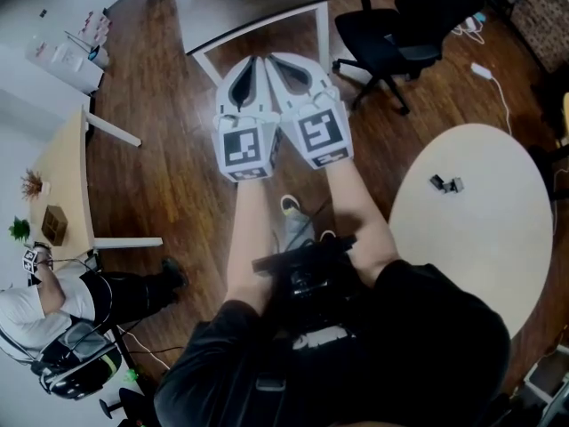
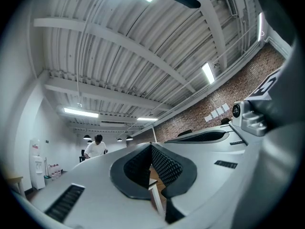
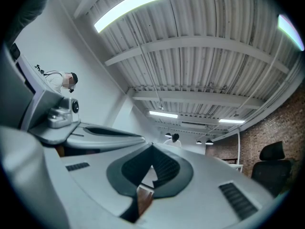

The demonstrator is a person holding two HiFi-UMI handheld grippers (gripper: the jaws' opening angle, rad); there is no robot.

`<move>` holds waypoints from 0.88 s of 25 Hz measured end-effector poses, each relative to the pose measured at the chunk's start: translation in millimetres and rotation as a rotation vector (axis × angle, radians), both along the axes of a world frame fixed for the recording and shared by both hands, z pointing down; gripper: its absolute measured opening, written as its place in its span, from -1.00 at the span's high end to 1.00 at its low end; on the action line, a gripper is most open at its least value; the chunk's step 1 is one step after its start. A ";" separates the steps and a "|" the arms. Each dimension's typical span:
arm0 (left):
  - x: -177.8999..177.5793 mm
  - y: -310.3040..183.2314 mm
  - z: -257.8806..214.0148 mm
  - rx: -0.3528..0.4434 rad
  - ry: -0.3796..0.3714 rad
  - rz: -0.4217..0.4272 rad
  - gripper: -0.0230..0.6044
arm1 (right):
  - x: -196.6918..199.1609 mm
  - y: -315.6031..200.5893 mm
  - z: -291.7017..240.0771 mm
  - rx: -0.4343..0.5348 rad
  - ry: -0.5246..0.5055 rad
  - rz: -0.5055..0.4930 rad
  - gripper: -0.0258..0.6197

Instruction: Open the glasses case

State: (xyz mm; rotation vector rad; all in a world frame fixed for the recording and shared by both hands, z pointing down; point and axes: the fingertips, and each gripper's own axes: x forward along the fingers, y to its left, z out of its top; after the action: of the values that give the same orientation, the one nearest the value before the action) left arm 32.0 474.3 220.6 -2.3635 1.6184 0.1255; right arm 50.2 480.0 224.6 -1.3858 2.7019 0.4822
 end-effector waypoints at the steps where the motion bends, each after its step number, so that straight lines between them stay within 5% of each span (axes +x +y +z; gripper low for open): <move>1: -0.9 -4.2 0.9 -0.001 0.003 0.000 0.93 | -0.9 -4.2 1.0 -0.001 0.005 0.000 0.91; 22: -68.3 -156.7 1.9 -0.007 0.056 0.005 0.93 | -67.1 -156.7 4.4 -0.027 0.059 0.011 0.91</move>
State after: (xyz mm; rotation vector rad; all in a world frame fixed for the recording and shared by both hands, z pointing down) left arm -36.3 317.6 222.5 -2.3896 1.6407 0.1897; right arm -16.9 323.2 229.0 -1.4160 2.7586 0.4972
